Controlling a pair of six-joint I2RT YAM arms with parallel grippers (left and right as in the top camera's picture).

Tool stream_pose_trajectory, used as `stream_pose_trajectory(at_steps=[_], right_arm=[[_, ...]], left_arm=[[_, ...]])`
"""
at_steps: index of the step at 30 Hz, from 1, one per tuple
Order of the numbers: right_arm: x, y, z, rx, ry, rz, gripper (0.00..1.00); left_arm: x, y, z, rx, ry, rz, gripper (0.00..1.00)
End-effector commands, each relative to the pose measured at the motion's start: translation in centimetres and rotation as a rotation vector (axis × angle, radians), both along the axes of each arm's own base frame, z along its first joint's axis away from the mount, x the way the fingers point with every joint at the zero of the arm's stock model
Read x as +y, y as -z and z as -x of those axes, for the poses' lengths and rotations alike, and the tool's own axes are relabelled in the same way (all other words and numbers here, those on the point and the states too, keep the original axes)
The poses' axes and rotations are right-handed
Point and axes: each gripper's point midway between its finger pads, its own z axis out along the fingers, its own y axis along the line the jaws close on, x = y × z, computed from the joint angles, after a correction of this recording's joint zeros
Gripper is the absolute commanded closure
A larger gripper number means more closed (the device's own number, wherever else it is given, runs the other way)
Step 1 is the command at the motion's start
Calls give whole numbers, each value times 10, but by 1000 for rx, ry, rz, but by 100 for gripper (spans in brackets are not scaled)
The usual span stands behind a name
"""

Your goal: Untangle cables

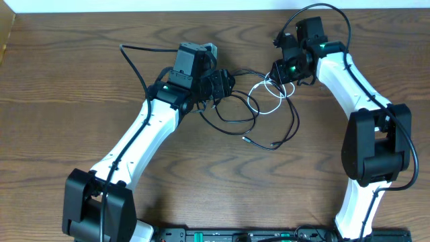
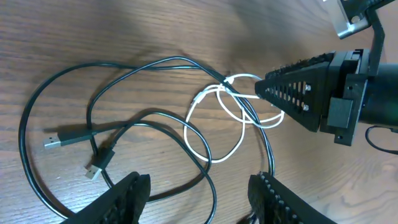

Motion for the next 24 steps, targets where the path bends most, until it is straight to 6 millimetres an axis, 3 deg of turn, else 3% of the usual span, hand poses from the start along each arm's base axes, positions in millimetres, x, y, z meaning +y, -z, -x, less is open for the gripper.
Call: stream_pose_trajectory(at_steps=[1, 6, 10, 13, 17, 24], right_arm=[[4, 15, 4, 30, -25, 6, 74], [8, 14, 6, 36, -34, -3, 99], [18, -16, 1, -10, -54, -64, 99], [28, -60, -2, -70, -81, -126, 99], [40, -132, 0, -164, -107, -221, 99], [34, -229, 18, -321, -71, -286, 99]], left_arm=[[1, 2, -3, 2, -3, -13, 44], [2, 4, 0, 15, -3, -19, 44], [2, 4, 0, 15, -3, -19, 44], [2, 4, 0, 15, -3, -19, 44], [2, 4, 0, 15, -3, -19, 44], [2, 4, -1, 14, -3, -19, 44]])
